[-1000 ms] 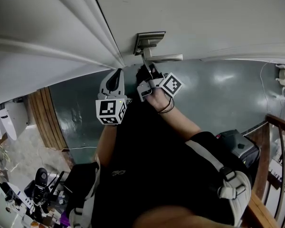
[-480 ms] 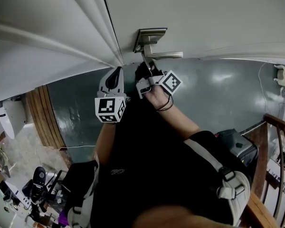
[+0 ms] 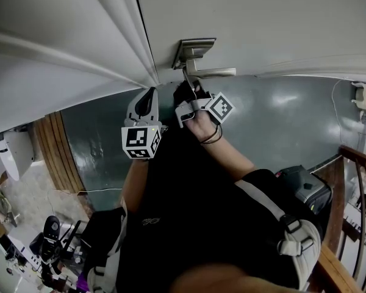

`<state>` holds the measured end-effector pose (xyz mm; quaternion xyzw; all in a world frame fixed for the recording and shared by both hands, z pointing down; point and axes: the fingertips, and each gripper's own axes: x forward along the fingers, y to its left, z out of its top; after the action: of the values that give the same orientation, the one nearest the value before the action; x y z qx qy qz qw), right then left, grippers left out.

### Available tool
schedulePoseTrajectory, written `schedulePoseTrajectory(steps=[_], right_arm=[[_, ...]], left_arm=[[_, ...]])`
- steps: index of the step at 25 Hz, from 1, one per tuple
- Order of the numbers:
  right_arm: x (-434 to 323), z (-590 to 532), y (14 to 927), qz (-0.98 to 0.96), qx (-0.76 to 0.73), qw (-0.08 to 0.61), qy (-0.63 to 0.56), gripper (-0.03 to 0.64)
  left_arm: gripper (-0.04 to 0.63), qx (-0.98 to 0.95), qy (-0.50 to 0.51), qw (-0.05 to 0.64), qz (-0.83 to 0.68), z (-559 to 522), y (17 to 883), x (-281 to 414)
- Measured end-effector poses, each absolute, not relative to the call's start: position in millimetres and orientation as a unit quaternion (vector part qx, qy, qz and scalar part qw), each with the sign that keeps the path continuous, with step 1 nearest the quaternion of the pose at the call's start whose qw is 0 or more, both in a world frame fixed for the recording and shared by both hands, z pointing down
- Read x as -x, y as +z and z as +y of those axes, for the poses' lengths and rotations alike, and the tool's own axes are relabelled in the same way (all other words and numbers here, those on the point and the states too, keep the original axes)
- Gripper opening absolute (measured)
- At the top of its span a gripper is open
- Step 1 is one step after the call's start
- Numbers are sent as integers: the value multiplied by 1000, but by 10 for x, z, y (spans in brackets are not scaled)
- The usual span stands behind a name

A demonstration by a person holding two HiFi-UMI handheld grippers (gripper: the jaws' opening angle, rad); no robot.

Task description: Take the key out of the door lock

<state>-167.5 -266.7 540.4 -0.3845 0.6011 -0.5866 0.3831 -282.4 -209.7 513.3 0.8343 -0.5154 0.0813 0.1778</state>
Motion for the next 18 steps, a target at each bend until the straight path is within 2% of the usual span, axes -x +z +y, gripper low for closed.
schedulePoseTrajectory(steps=[18], right_arm=[[1686,-2656,5413,590,393,381,-594,28]], left_arm=[[23,-834,86,182,-514,-1979,5178,2872]])
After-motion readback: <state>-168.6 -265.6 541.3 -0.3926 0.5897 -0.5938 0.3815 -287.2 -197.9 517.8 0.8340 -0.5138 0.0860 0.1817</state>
